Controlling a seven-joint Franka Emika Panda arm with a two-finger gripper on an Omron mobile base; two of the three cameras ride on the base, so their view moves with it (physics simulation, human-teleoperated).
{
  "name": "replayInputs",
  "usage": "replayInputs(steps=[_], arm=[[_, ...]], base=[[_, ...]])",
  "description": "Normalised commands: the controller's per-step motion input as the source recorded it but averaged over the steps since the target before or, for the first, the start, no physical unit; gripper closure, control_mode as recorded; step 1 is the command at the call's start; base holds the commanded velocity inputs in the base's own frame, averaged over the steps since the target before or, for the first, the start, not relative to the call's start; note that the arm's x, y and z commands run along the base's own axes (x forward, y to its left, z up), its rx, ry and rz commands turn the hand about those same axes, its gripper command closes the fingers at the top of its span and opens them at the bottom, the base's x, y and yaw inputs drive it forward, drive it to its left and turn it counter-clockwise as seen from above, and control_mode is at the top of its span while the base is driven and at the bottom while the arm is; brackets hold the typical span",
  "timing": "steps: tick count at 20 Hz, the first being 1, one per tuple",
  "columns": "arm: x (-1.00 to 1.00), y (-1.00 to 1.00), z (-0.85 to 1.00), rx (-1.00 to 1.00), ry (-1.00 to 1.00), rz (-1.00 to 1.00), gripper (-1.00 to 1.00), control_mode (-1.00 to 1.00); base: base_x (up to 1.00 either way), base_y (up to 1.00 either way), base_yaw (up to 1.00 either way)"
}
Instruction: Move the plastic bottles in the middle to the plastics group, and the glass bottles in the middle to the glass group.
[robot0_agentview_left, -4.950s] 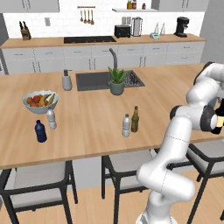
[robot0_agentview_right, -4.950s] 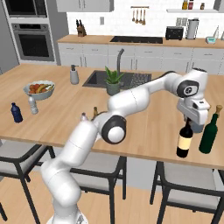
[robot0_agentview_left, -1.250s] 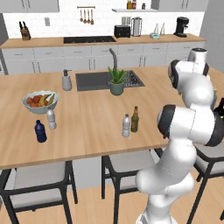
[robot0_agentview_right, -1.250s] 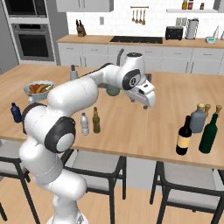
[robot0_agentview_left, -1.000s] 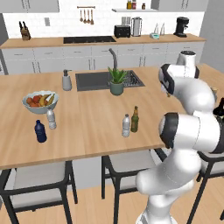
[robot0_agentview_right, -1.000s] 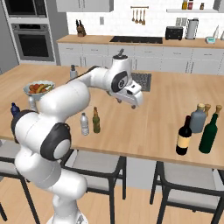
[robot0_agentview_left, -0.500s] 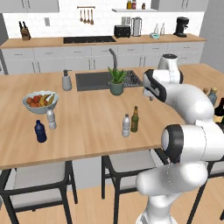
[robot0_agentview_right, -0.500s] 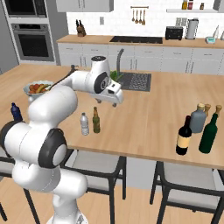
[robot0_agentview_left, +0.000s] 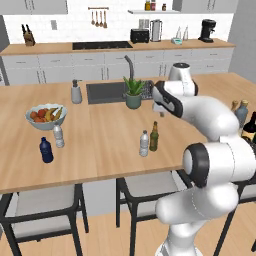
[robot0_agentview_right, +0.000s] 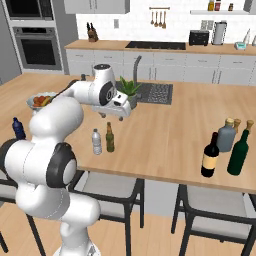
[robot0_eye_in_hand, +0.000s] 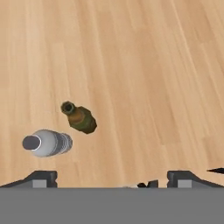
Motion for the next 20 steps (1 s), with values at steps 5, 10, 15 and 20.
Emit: replayInputs(steps=[5, 10, 15, 20], arm=[[0.15, 0.51, 0.00, 0.00, 0.06, 0.05, -1.00, -1.00], [0.01, 0.10, 0.00, 0.00, 0.05, 0.04, -1.00, -1.00], [0.11, 0.02, -0.03, 0.00, 0.02, 0.02, -1.00, -1.00], [0.20, 0.04, -0.20, 0.00, 0.05, 0.06, -1.00, -1.00]], base=[[0.00, 0.00, 0.00], [0.00, 0.00, 0.00], [0.00, 0.00, 0.00], [0.00, 0.00, 0.00]])
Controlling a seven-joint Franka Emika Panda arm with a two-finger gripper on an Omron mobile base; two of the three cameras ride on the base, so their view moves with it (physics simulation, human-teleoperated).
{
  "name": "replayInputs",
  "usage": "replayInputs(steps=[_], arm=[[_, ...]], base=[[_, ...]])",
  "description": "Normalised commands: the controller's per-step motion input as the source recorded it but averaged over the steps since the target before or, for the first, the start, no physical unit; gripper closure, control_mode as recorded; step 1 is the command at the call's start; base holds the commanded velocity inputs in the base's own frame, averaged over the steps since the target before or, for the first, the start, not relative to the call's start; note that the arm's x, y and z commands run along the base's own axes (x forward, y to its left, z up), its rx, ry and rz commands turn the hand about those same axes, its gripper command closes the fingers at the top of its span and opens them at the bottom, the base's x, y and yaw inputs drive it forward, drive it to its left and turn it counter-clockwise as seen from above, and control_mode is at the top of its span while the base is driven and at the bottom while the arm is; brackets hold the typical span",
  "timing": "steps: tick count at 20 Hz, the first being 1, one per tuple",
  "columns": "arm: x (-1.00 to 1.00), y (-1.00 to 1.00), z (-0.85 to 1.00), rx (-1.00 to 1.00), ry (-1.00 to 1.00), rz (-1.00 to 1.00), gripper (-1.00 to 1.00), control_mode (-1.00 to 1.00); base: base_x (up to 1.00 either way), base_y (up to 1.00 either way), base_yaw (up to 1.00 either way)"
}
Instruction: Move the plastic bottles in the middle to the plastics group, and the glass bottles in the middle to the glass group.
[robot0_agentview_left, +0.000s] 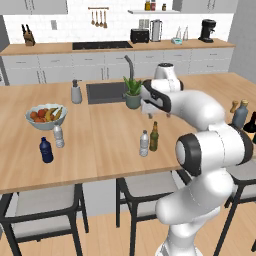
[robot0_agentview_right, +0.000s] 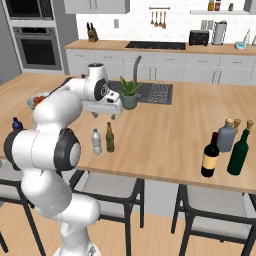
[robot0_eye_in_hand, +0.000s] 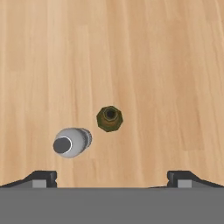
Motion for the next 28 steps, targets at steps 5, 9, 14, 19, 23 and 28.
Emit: replayInputs(steps=[5, 9, 14, 19, 23, 28], arm=[[0.03, 0.04, -0.28, 0.00, 0.04, 0.03, -1.00, -1.00], [0.06, 0.01, -0.31, 0.00, 0.04, 0.03, -1.00, -1.00], [0.10, 0.00, -0.23, 0.00, 0.05, 0.04, -1.00, -1.00], [0.17, 0.00, -0.16, 0.00, 0.03, 0.03, -1.00, -1.00], [0.23, 0.00, -0.01, 0.00, 0.00, 0.00, -1.00, -1.00], [0.25, 0.00, -0.03, 0.00, 0.02, 0.00, -1.00, -1.00]], base=[[0.00, 0.00, 0.00], [0.00, 0.00, 0.00], [0.00, 0.00, 0.00], [0.00, 0.00, 0.00], [0.00, 0.00, 0.00], [0.00, 0.00, 0.00]])
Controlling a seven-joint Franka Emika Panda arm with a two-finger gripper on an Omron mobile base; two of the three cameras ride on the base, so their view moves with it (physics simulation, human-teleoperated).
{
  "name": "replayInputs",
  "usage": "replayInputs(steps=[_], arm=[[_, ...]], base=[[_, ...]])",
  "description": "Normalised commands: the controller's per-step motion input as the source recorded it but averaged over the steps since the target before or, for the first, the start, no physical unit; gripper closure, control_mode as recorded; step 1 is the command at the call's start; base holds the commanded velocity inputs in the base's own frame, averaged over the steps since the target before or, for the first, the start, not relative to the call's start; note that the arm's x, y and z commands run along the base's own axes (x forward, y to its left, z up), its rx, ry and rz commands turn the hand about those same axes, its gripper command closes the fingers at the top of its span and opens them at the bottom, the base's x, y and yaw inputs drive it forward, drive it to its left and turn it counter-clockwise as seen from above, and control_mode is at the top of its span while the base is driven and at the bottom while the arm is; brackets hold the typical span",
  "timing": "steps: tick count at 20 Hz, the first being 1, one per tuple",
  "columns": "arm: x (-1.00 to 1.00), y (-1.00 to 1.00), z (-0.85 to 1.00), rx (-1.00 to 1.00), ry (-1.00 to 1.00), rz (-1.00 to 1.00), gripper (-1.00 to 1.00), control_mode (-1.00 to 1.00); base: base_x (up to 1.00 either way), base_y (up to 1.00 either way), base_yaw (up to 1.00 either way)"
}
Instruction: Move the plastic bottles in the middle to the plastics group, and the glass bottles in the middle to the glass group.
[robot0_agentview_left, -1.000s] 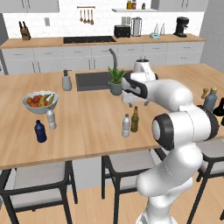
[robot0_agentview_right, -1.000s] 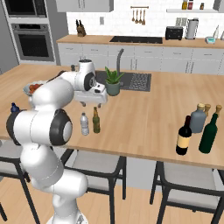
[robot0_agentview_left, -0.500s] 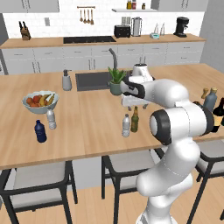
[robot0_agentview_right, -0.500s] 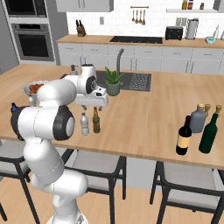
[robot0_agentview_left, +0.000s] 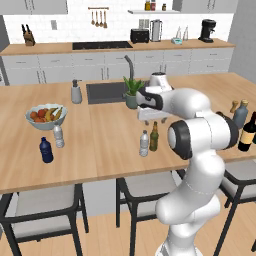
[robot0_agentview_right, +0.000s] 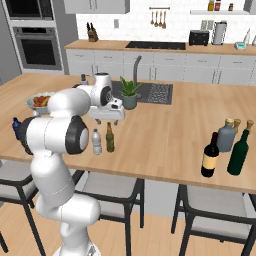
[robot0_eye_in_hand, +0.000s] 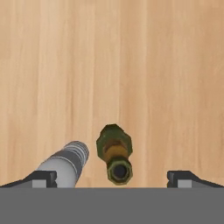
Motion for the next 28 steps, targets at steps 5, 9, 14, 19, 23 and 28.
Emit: replayInputs(steps=[5, 9, 14, 19, 23, 28], arm=[[0.00, 0.00, -0.14, 0.02, 0.04, 0.02, -1.00, -1.00], [0.00, 0.00, -0.09, 0.03, 0.04, 0.03, -1.00, -1.00], [0.00, -0.01, -0.05, 0.04, 0.04, 0.02, -1.00, -1.00], [0.00, -0.01, -0.07, 0.04, 0.05, 0.03, -1.00, -1.00], [0.05, 0.00, -0.04, 0.02, 0.04, 0.02, -1.00, -1.00], [0.11, 0.00, -0.07, 0.00, 0.01, 0.02, -1.00, -1.00]], base=[[0.00, 0.00, 0.00], [0.00, 0.00, 0.00], [0.00, 0.00, 0.00], [0.00, 0.00, 0.00], [0.00, 0.00, 0.00], [0.00, 0.00, 0.00]])
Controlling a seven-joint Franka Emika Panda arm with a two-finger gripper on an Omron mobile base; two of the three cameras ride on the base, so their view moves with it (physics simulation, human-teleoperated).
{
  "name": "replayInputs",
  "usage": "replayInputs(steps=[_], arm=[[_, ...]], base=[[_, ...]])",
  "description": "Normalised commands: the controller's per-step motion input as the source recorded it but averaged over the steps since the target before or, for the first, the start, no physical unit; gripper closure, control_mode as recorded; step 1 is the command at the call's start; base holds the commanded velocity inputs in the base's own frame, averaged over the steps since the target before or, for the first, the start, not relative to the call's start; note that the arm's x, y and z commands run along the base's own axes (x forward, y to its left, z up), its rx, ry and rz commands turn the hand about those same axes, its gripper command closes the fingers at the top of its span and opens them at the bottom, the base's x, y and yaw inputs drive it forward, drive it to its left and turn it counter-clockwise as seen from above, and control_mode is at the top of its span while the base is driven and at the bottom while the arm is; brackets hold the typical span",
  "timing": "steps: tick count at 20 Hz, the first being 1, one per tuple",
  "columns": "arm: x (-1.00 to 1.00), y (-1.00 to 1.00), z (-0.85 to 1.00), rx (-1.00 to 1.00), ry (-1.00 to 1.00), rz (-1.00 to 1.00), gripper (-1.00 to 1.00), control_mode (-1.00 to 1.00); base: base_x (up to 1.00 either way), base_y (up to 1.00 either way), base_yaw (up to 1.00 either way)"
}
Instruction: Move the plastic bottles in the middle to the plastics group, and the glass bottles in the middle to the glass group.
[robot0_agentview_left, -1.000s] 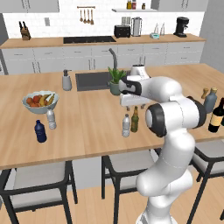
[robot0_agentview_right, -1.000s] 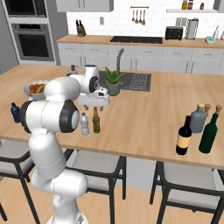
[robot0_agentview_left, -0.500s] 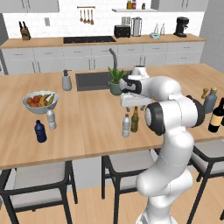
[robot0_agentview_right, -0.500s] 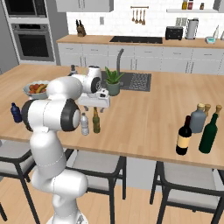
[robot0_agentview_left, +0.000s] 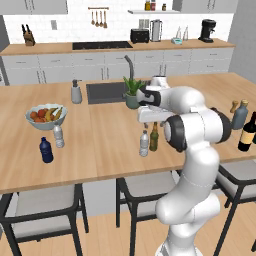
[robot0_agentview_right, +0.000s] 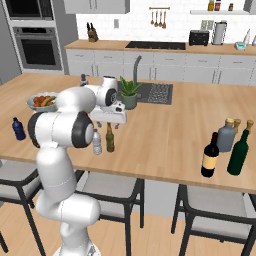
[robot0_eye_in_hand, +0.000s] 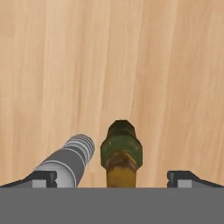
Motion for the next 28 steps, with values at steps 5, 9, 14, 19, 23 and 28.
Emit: replayInputs(steps=[5, 9, 14, 19, 23, 28], arm=[[0.12, 0.00, -0.09, 0.00, 0.00, 0.03, -1.00, -1.00], [0.00, 0.00, -0.02, 0.00, 0.02, 0.04, -1.00, -1.00], [0.00, 0.00, 0.00, 0.00, 0.00, 0.04, -1.00, -1.00], [0.00, 0.00, 0.00, 0.00, 0.00, 0.03, 1.00, -1.00], [0.00, 0.00, 0.00, 0.00, 0.00, 0.02, 1.00, -1.00], [0.00, 0.00, 0.00, 0.00, 0.00, 0.02, 1.00, -1.00]], base=[[0.00, 0.00, 0.00], [0.00, 0.00, 0.00], [0.00, 0.00, 0.00], [0.00, 0.00, 0.00], [0.00, 0.00, 0.00], [0.00, 0.00, 0.00]])
